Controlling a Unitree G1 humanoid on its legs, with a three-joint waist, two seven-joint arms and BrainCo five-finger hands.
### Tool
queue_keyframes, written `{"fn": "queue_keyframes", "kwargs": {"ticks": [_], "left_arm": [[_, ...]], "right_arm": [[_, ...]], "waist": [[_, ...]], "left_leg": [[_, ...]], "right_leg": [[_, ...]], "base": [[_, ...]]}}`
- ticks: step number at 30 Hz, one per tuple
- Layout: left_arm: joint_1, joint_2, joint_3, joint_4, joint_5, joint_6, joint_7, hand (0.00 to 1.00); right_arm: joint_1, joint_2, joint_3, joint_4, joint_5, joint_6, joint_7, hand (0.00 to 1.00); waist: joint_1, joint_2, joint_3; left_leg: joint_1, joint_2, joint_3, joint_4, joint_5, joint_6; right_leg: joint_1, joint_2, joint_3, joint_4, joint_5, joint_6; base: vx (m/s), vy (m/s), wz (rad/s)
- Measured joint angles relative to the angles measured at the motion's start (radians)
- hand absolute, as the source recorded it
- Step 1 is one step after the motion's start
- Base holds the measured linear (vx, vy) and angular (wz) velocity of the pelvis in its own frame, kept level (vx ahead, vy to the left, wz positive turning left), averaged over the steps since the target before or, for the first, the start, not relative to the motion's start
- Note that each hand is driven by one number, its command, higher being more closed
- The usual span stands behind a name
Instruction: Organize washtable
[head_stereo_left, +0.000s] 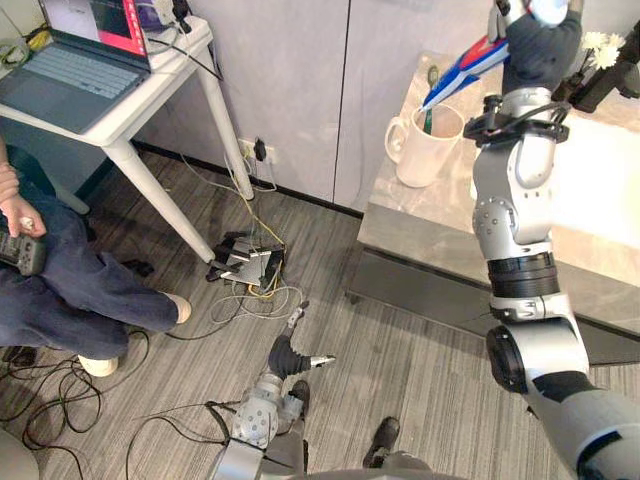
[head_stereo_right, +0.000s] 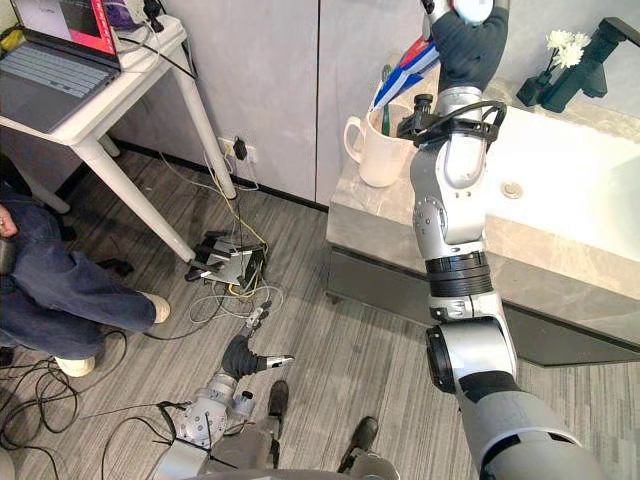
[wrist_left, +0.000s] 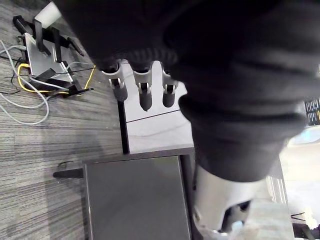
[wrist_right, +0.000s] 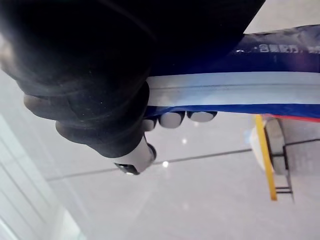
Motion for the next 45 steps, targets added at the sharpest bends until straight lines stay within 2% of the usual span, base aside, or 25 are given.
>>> {"fn": "queue_keyframes", "kwargs": {"ticks": [4,18,23,45], "left_arm": [[0.0,0.004,-0.001,0.002,0.0,0.006,-0.001,0.0],[0.001,0.005,0.012,0.01,-0.001,0.006,-0.002,0.0],[0.001,0.005,0.012,0.01,-0.001,0.006,-0.002,0.0],[0.001,0.007,0.013,0.012,-0.023,0.007,-0.005,0.0]], "right_arm": [[0.037,-0.031,-0.001,-0.005,0.019,0.002,0.016,1.0],[0.039,-0.042,-0.005,-0.005,0.046,0.002,0.016,1.0],[0.039,-0.068,-0.007,-0.005,0.056,0.002,0.014,1.0],[0.036,-0.069,-0.041,-0.001,0.055,0.011,0.013,1.0]], "waist": [[-0.001,0.0,0.0],[-0.007,-0.009,0.005],[-0.005,-0.024,0.013],[-0.003,-0.031,0.02]], "left_leg": [[0.0,0.009,0.0,0.0,0.0,0.0],[0.0,0.013,0.0,0.0,0.0,-0.001],[-0.001,0.014,0.003,0.0,0.0,-0.001],[-0.024,0.015,0.013,0.0,0.0,-0.001]], "right_leg": [[0.0,0.01,0.003,0.0,0.0,-0.001],[-0.001,0.014,0.005,-0.001,0.0,-0.002],[-0.003,0.014,0.006,-0.001,0.001,-0.003],[-0.032,0.014,0.017,0.0,0.004,-0.007]], "base": [[0.0,-0.008,-0.01],[0.0,0.0,0.0],[0.0,0.0,0.0],[0.0,0.001,-0.01]]}}
